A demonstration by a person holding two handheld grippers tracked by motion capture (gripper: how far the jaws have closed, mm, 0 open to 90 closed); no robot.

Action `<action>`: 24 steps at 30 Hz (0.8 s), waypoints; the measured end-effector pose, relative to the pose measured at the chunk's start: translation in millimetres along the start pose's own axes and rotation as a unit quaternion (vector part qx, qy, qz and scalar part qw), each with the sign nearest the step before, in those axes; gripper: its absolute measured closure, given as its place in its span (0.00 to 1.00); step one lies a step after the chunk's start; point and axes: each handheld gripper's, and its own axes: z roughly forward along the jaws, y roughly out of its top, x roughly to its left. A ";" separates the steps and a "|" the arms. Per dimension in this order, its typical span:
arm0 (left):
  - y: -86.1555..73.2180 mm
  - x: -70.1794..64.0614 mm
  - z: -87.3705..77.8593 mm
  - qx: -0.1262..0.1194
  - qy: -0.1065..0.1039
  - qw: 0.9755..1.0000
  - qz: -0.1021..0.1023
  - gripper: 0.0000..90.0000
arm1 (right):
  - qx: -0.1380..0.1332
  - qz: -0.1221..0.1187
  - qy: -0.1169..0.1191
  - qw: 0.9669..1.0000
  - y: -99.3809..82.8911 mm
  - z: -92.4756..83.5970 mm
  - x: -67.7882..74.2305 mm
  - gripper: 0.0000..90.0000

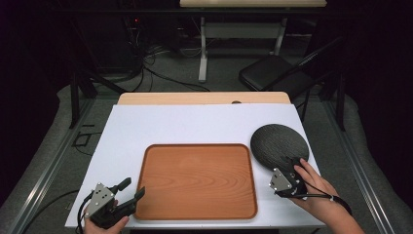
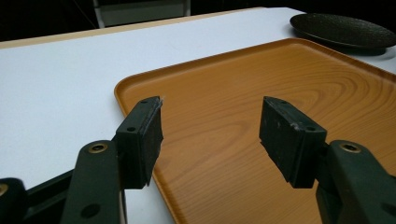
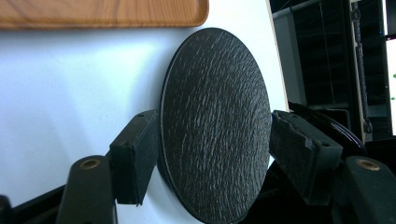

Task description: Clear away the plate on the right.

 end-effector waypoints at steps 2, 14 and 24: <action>0.0 0.1 0.0 0.000 0.000 1.000 0.000 0.44 | 0.002 0.003 0.001 1.000 -2.2 1.7 1.4 0.37; 0.0 0.0 0.2 0.000 -0.001 1.000 0.000 0.44 | 0.010 -0.002 0.003 1.000 -15.2 13.9 3.8 0.38; -0.1 0.4 0.1 0.001 0.001 1.000 -0.001 0.44 | 0.035 -0.009 0.009 0.999 -23.7 31.1 5.5 0.39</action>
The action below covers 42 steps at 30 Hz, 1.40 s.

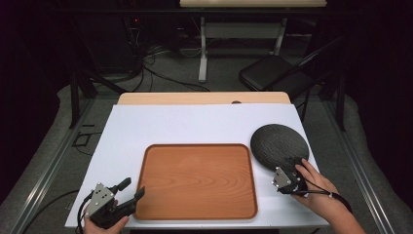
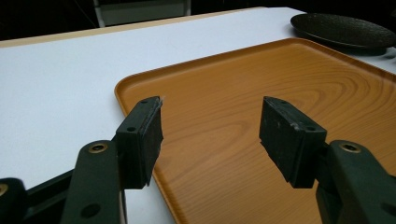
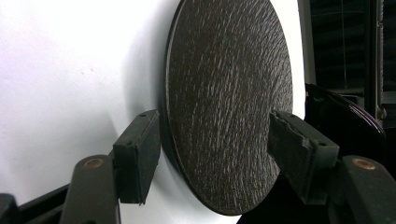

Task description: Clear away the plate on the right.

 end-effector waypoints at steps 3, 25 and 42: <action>0.0 -0.2 0.0 0.000 0.000 1.000 0.001 0.44 | 0.002 -0.008 -0.003 1.000 -0.5 3.3 -0.2 0.39; -0.1 -0.2 0.3 0.001 -0.001 1.000 -0.001 0.44 | 0.009 -0.053 0.003 0.999 3.6 14.1 4.3 0.52; -0.2 0.0 0.8 0.000 -0.003 1.000 -0.002 0.44 | 0.020 -0.058 0.012 0.998 7.6 23.0 10.2 0.67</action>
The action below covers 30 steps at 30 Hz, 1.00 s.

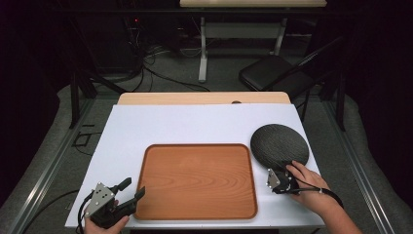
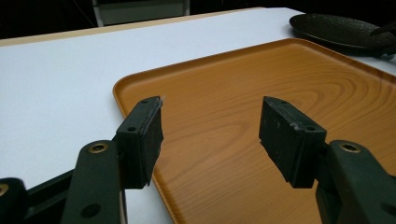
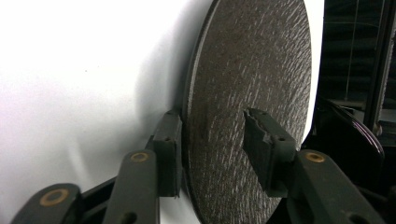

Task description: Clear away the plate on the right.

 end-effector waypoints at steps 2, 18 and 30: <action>0.0 0.0 0.0 0.000 0.000 1.000 0.000 0.44 | 0.000 -0.007 0.002 1.000 0.4 0.9 -1.0 0.68; 0.0 -0.1 0.0 0.000 -0.001 1.000 -0.001 0.44 | 0.006 -0.012 0.008 1.000 -1.7 9.0 0.9 0.74; 0.2 -0.5 -0.3 -0.001 0.000 1.000 0.001 0.45 | 0.011 -0.017 0.015 1.000 0.2 8.6 2.3 0.83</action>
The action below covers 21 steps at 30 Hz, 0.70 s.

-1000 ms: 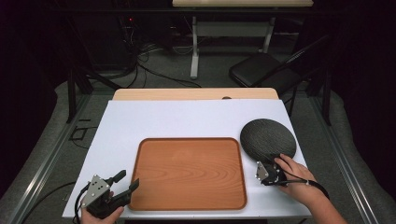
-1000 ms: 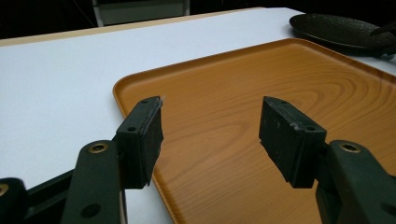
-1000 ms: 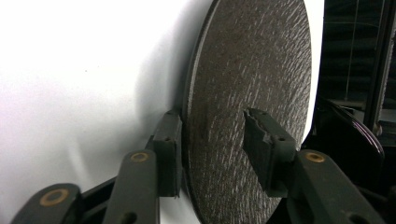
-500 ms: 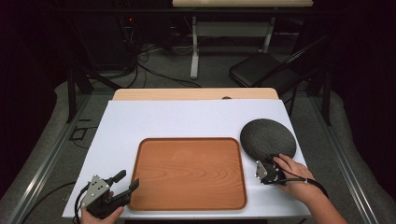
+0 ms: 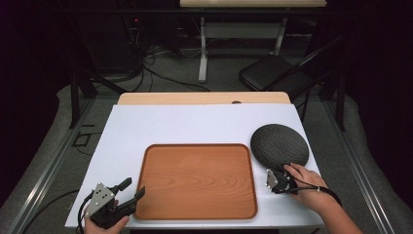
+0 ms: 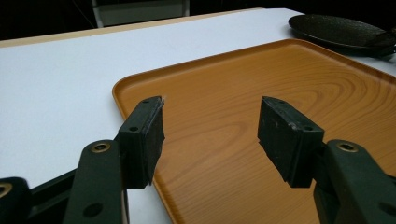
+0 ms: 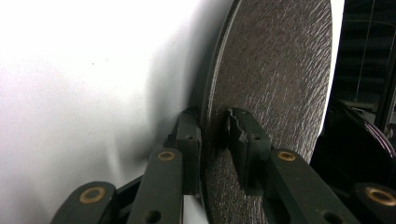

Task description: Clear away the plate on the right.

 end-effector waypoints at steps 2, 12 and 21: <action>0.0 -0.1 -0.1 0.000 -0.001 1.000 0.000 0.45 | 0.003 -0.003 0.000 1.000 0.6 -0.2 0.0 0.83; 0.0 -0.3 0.3 0.000 -0.004 1.000 0.002 0.46 | 0.005 -0.001 -0.010 1.000 -0.1 -8.6 -8.0 0.88; 0.1 -0.5 0.3 0.001 -0.004 1.000 0.002 0.46 | 0.017 -0.012 -0.026 0.999 2.5 -12.9 -9.7 0.91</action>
